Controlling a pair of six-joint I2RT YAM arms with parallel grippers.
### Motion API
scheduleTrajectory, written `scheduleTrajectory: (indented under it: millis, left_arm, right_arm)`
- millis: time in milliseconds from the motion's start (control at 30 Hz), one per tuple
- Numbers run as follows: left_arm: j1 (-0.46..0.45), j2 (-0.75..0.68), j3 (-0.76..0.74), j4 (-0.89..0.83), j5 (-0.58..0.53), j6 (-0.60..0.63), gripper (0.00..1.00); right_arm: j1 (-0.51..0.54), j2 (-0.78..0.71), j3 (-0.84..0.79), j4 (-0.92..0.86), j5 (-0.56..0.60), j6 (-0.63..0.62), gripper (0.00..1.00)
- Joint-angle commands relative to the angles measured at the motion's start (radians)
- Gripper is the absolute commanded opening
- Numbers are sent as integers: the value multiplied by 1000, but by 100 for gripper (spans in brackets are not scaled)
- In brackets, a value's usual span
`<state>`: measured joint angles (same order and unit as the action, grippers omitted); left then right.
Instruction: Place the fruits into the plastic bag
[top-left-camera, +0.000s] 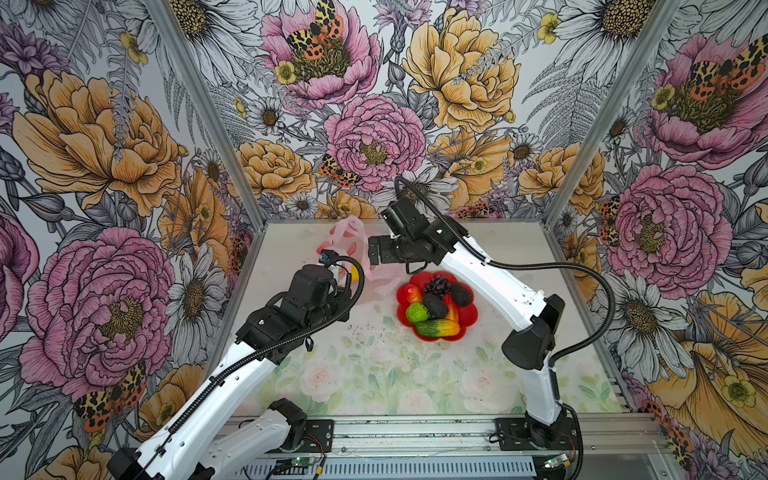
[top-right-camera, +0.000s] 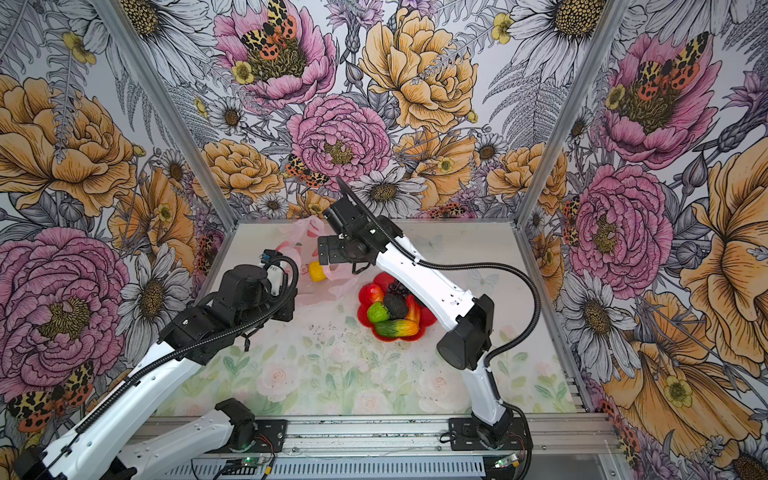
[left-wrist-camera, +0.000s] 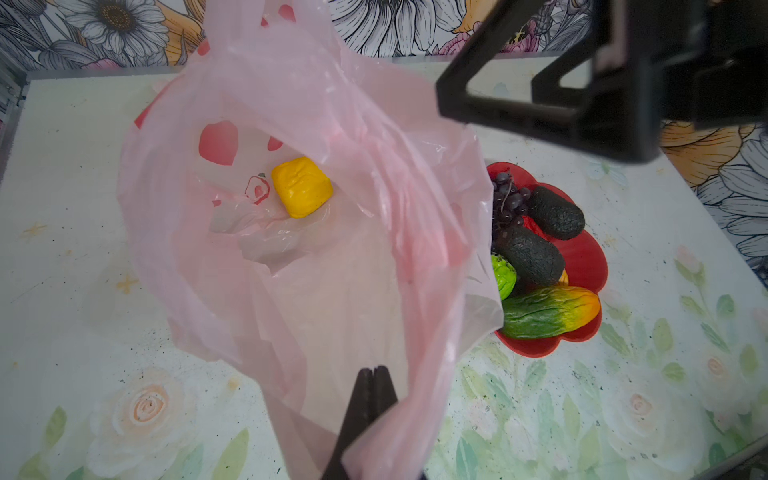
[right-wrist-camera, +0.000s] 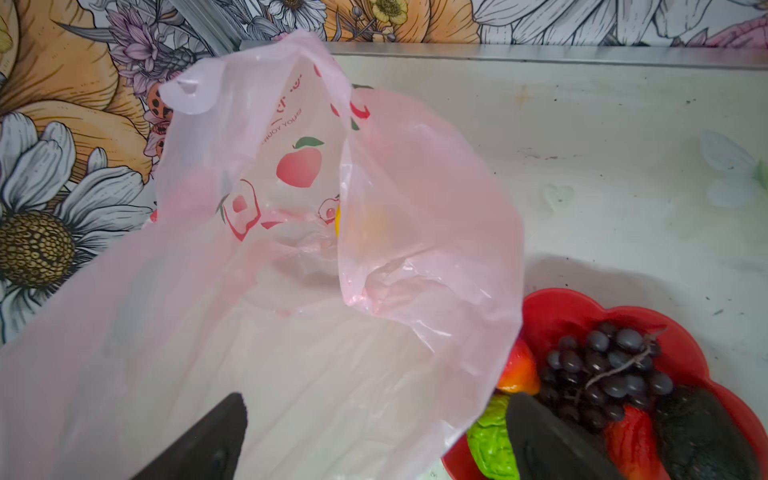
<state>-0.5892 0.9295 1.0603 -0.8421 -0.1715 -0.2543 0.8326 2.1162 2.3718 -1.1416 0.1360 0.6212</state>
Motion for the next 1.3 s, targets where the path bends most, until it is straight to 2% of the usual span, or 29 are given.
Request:
scheduleTrajectory:
  millis: [0, 100, 267, 467, 600, 667, 733, 767, 800, 900, 1033, 1167, 1267]
  left_arm:
    - [-30, 3, 35, 0, -30, 0, 0]
    - [-52, 9, 45, 1, -72, -5, 0]
    - [-61, 6, 55, -1, -80, -2, 0]
    - [-62, 5, 61, -6, -77, 6, 0]
    - [-60, 6, 55, -4, -79, 10, 0]
    - [-60, 6, 58, -5, -79, 11, 0]
    - [-60, 4, 56, -5, -83, 14, 0]
    - [-59, 2, 55, -7, -86, 13, 0]
    - [-57, -2, 53, -8, -85, 14, 0]
    - [-52, -10, 45, -13, -83, 14, 0]
    - [-48, -20, 35, -15, -83, 12, 0]
    - [-40, -15, 32, -14, -76, 14, 0]
    - [-31, -8, 35, -17, -65, 21, 0]
  right_arm:
    - [43, 119, 139, -61, 157, -12, 98]
    - [54, 203, 223, -81, 152, 24, 91]
    - [51, 274, 261, -80, 127, 54, 80]
    - [30, 321, 268, -78, 119, 54, 72]
    - [25, 374, 332, -78, 107, 51, 67]
    - [18, 397, 355, -78, 102, 54, 62]
    - [9, 417, 376, -76, 86, 55, 49]
    - [7, 424, 384, -74, 84, 54, 45]
    - [5, 431, 389, -74, 82, 54, 46]
    - [-3, 439, 392, -69, 76, 58, 62]
    - [-4, 451, 391, -54, 53, 54, 66]
    - [-16, 482, 398, -15, 28, 46, 62]
    - [-31, 483, 407, 6, 39, 41, 48]
